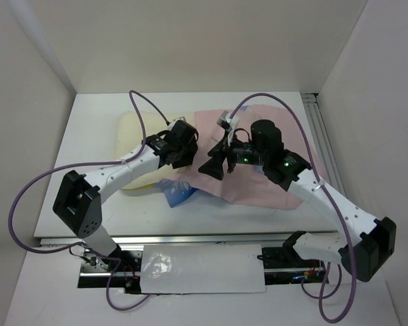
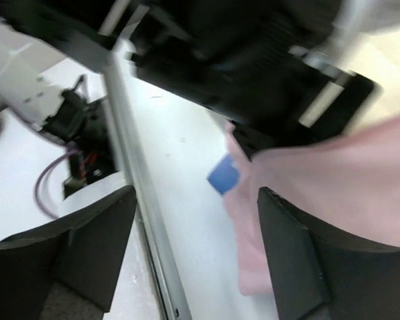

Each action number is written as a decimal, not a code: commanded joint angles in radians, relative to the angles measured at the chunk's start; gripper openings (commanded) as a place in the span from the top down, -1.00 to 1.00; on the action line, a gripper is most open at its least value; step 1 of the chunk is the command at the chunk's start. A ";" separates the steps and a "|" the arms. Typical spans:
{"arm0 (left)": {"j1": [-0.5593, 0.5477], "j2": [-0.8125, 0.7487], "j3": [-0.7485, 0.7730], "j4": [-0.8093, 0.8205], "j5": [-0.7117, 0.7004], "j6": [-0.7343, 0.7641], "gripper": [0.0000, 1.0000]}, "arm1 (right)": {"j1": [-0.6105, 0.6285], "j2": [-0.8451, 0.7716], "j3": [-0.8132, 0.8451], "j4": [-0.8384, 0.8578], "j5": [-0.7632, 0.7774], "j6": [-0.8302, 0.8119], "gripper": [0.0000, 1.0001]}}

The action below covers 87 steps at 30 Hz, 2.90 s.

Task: Put the pillow into the pillowcase

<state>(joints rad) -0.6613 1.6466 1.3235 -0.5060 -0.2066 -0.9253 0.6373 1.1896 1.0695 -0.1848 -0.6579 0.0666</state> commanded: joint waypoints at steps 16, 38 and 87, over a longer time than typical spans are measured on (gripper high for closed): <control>0.291 -0.056 0.065 -0.297 -0.100 0.025 -1.00 | -0.076 0.077 0.104 -0.168 0.593 0.096 -0.83; 0.506 0.637 0.773 -0.250 0.144 0.341 -1.00 | -0.093 0.785 0.779 -0.249 0.876 0.088 -0.74; 0.348 -0.201 0.203 0.431 0.415 0.522 1.00 | 0.084 0.834 1.164 -0.177 0.236 0.104 1.00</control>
<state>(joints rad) -0.2707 1.5230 1.5291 -0.3122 0.1211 -0.3904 0.6312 2.1334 2.1601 -0.4732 -0.1593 0.1463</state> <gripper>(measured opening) 0.055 0.010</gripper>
